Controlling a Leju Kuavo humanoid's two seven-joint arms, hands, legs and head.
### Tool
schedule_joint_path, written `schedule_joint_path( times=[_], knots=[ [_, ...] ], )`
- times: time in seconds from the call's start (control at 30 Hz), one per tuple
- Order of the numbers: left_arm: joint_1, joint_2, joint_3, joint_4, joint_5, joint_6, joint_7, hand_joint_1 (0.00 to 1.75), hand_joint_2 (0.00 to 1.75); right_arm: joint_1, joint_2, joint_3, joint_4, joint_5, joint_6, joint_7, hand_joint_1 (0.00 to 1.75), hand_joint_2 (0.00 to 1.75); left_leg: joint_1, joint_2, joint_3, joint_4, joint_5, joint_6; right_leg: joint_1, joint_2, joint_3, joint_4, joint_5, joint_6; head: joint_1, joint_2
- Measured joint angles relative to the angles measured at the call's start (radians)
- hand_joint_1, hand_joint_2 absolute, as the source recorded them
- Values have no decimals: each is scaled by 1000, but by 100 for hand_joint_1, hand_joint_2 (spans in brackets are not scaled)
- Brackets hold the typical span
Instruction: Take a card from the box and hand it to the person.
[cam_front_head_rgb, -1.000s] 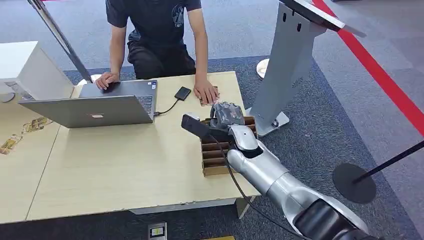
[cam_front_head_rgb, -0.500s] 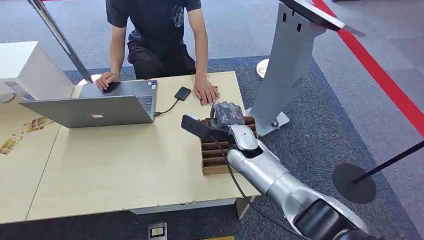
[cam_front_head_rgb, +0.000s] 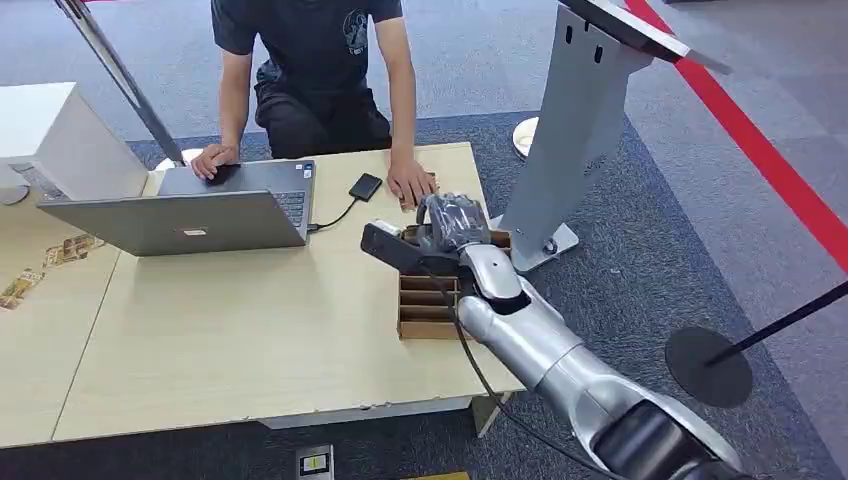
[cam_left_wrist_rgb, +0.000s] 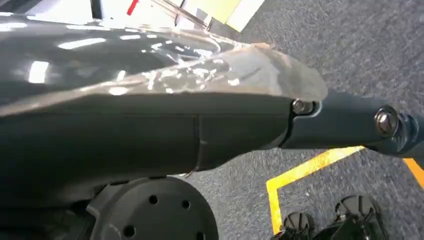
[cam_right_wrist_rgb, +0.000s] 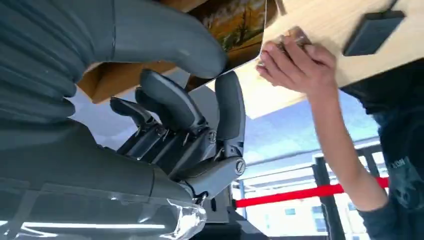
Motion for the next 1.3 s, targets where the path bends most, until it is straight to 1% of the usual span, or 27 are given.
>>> schedule_joint_path(
  times=[0.2,0.33,0.47,0.8,0.9,1.0,1.1,1.17,1.3],
  knots=[
    [2,3,0,1,-11,-42,-5,0,0,23,-24,-24,-68,6,-25,-27,175,175,0,0,0,0,0,0,0,0,0,0,0,0,0,0],
    [2,9,0,1,-17,-60,-4,0,0,40,-39,-42,-112,5,-27,-38,175,175,0,0,0,0,0,0,0,0,0,0,0,0,0,0],
    [4,13,0,1,-19,-84,-19,0,0,56,-49,-55,-155,-3,-27,-53,175,175,0,0,0,0,0,0,0,0,0,0,0,0,0,0],
    [3,18,0,1,-33,-100,-18,0,0,84,-57,-70,-229,-15,-14,-78,175,175,0,0,0,0,0,0,0,0,0,0,0,0,0,0],
    [3,19,0,2,-41,-89,-4,0,0,93,-56,-69,-243,-19,2,-85,175,175,0,0,0,0,0,0,0,0,0,0,0,0,0,0],
    [2,17,0,2,-48,-56,11,0,0,103,-56,-67,-251,-21,8,-87,175,175,0,0,0,0,0,0,0,0,0,0,0,0,0,0],
    [1,-9,0,2,-61,22,14,0,0,117,-56,-64,-267,-22,12,-84,175,175,0,0,0,0,0,0,0,0,0,0,0,0,0,0],
    [-1,-32,-3,1,-76,70,28,0,0,123,-56,-64,-276,-23,16,-80,175,175,0,0,0,0,0,0,0,0,0,0,0,0,0,0],
    [-3,-68,-14,1,-106,126,67,0,0,127,-56,-61,-291,-30,24,-79,175,175,0,0,0,0,0,0,0,0,0,-1,0,0,0,0]
  ],
)
